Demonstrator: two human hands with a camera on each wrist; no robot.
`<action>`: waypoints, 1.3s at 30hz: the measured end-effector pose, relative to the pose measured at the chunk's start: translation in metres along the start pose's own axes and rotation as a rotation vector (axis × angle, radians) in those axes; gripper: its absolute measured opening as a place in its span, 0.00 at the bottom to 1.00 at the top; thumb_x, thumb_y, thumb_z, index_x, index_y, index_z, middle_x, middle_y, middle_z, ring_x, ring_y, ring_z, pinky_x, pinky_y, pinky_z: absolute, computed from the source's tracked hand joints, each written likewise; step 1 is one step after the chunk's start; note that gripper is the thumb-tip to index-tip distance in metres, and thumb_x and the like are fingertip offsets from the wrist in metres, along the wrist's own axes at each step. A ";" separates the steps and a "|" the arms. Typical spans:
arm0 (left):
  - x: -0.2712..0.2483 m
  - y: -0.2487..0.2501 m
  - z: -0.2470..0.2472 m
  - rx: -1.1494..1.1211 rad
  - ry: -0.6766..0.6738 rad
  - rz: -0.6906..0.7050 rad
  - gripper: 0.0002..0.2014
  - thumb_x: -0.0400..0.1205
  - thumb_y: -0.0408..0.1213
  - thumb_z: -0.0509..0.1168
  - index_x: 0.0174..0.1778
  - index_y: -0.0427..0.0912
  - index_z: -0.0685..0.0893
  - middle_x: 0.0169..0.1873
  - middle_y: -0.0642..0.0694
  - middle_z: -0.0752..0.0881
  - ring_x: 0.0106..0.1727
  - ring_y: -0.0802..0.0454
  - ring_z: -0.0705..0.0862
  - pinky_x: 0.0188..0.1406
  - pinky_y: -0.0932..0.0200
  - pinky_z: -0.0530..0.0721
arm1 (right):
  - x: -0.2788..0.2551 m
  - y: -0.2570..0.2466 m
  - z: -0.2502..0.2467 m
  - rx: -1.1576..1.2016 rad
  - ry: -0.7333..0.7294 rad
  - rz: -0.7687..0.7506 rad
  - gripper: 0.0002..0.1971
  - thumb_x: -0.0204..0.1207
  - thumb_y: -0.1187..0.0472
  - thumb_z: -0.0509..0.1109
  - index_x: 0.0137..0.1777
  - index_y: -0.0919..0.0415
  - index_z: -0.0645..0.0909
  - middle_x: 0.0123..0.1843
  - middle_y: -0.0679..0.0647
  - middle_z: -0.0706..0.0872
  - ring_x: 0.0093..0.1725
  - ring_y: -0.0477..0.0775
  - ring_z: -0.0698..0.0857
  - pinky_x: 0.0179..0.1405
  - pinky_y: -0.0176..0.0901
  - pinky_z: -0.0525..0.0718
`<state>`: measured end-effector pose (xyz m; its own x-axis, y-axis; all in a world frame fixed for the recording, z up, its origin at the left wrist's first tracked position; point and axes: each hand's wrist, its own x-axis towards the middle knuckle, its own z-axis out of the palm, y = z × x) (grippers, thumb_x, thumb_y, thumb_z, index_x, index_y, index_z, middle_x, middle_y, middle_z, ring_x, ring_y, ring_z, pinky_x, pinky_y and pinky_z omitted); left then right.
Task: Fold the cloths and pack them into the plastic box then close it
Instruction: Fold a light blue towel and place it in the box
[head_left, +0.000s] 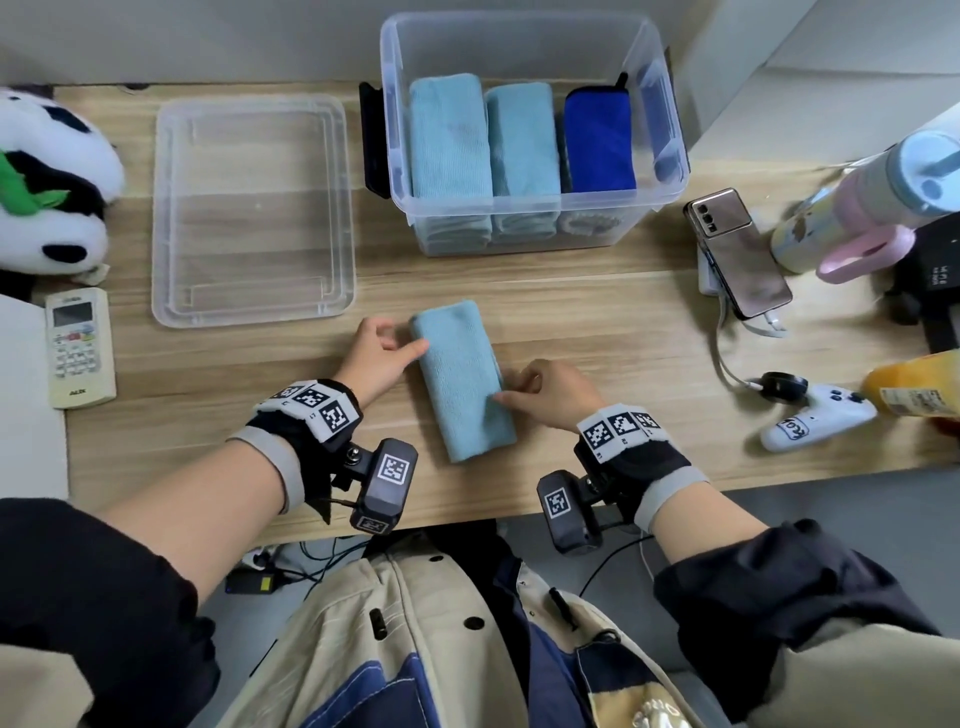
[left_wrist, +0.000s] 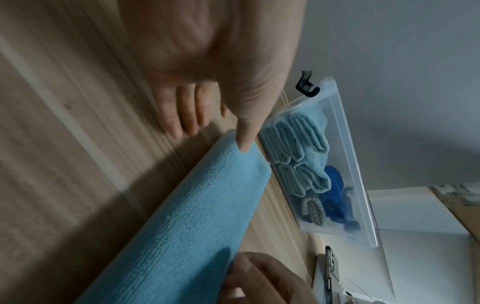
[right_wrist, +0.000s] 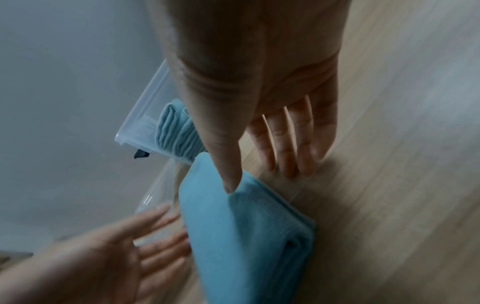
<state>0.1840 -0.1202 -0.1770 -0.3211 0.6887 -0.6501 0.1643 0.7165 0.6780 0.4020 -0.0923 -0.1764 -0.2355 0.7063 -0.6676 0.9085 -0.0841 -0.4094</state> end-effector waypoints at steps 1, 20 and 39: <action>-0.004 -0.001 0.001 -0.010 -0.042 -0.061 0.30 0.78 0.38 0.70 0.73 0.38 0.66 0.57 0.41 0.79 0.47 0.51 0.79 0.45 0.54 0.82 | 0.000 -0.003 0.001 0.068 0.014 0.009 0.23 0.69 0.41 0.73 0.55 0.58 0.82 0.51 0.53 0.87 0.52 0.55 0.85 0.49 0.45 0.81; -0.040 0.000 0.002 -0.354 -0.420 -0.234 0.28 0.77 0.32 0.69 0.73 0.41 0.68 0.55 0.41 0.84 0.53 0.44 0.84 0.52 0.48 0.84 | -0.017 -0.047 0.019 0.522 -0.160 -0.082 0.15 0.81 0.63 0.64 0.67 0.64 0.77 0.50 0.54 0.83 0.48 0.54 0.83 0.45 0.45 0.84; -0.057 0.135 -0.048 -0.396 -0.376 0.261 0.29 0.78 0.28 0.67 0.74 0.42 0.66 0.62 0.44 0.82 0.60 0.47 0.83 0.56 0.52 0.83 | -0.033 -0.121 -0.111 1.154 -0.107 -0.375 0.17 0.83 0.59 0.61 0.71 0.53 0.71 0.69 0.52 0.80 0.68 0.56 0.79 0.63 0.54 0.81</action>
<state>0.1799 -0.0684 -0.0322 0.0462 0.8800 -0.4727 -0.1900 0.4723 0.8607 0.3380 -0.0278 -0.0359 -0.4944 0.7638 -0.4149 -0.0497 -0.5015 -0.8638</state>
